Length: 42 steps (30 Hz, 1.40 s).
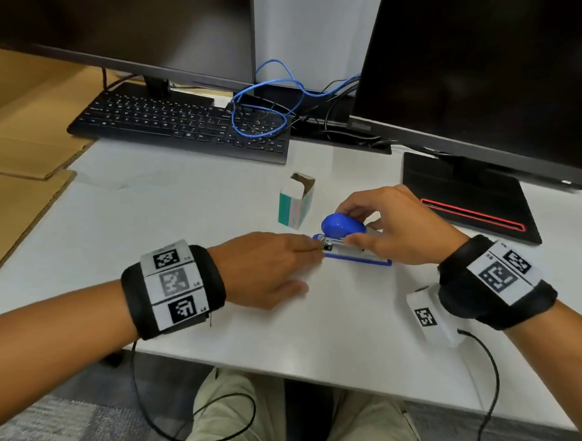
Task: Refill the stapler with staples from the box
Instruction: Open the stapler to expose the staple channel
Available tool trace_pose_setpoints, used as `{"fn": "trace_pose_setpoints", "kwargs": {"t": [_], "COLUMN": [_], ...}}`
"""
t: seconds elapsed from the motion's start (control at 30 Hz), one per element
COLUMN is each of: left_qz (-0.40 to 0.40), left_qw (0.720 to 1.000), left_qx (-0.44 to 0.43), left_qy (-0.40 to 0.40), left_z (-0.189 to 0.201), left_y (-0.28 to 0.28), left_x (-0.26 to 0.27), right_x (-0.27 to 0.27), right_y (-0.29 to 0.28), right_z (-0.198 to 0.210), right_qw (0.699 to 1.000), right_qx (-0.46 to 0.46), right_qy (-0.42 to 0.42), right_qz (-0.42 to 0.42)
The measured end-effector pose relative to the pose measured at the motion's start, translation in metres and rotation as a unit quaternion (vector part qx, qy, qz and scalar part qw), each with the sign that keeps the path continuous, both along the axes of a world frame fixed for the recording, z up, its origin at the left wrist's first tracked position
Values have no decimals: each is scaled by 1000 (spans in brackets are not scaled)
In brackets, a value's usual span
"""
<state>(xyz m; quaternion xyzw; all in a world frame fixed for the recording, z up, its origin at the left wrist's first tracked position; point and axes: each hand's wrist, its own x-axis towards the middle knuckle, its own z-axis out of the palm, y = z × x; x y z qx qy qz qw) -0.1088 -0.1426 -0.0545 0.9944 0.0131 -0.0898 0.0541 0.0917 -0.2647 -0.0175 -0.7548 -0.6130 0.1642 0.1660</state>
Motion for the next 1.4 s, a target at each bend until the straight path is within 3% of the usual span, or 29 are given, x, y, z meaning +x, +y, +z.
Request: {"fn": "trace_pose_setpoints", "kwargs": {"t": [0.17,0.33,0.5,0.73,0.97,1.23,1.4], "left_qz": [4,-32,-42,-43,-42,-33,-21], "left_qw": [999,998,993,995,996,998,998], "left_qx": [-9,41,78,53,37,14,-2], "left_qy": [34,35,79,72,65,57,52], "left_z": [3,8,13,8,9,4,4], "left_y": [-3,3,-1,3,5,11,14], "left_x": [8,22,32,24,19,19,17], "right_x": [-1,8,18,28,43,59,64], "right_y": [-4,-16,-31,-48,-65,-77,-86], "right_z": [1,17,33,35,43,35,2], "right_qw": [1000,997,999,998,995,996,992], "right_qx": [18,39,35,62,13,-30,-84], "right_qy": [23,65,0,-7,-85,-64,-53], "right_qz": [-10,-17,7,-6,-41,-57,-73]}}
